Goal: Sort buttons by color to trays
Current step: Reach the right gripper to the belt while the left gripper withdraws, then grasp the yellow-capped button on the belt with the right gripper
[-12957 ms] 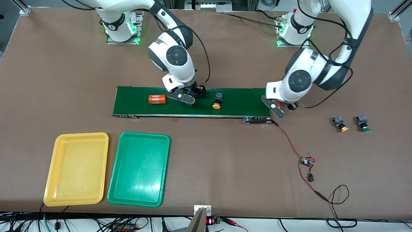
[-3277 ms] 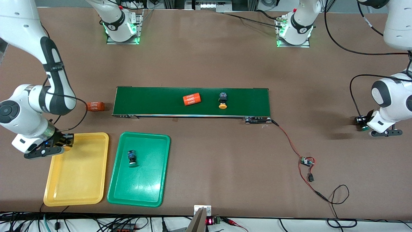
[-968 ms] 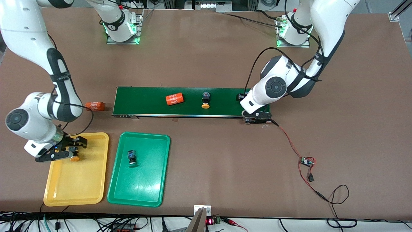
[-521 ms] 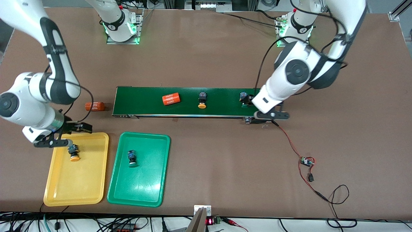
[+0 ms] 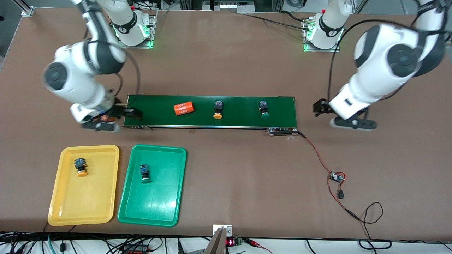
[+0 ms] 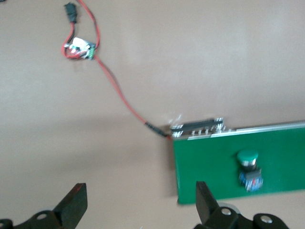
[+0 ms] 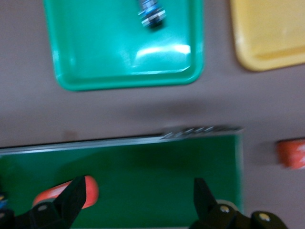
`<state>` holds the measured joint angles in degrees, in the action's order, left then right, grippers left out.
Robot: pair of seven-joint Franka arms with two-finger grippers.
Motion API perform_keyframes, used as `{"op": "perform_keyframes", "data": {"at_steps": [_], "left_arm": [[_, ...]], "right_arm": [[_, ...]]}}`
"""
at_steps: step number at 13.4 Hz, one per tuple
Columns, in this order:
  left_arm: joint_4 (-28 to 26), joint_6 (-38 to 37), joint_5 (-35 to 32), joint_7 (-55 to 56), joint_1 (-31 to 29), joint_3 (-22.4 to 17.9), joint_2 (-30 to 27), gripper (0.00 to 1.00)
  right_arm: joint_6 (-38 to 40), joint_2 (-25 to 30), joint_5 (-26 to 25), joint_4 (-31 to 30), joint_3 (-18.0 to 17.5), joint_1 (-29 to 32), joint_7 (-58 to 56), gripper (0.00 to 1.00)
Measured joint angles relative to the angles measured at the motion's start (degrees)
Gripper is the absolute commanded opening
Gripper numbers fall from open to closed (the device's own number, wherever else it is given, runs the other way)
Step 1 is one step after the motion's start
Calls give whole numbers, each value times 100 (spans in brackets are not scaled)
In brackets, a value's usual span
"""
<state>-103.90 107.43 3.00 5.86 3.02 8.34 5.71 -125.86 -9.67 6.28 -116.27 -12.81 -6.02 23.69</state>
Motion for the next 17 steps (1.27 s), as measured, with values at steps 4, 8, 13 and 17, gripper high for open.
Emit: {"op": "perform_keyframes", "data": {"at_steps": [4, 8, 13, 17], "left_arm": [[825, -1557, -196, -362, -45, -629, -366, 100], [1062, -1797, -440, -361, -58, -634, -385, 100], [1062, -1576, -440, -19, -95, -635, -368, 100], [1074, -1502, -549, 85, -120, -635, -273, 100]], "right_arm": [[-430, -110, -7, -112, -579, -532, 1123, 100], [-509, -312, -664, -114, -765, -641, 1337, 100], [-585, -731, -1352, 129, -888, -1109, 2628, 100], [-588, -1199, -1556, 539, -892, -1413, 3160, 100]]}}
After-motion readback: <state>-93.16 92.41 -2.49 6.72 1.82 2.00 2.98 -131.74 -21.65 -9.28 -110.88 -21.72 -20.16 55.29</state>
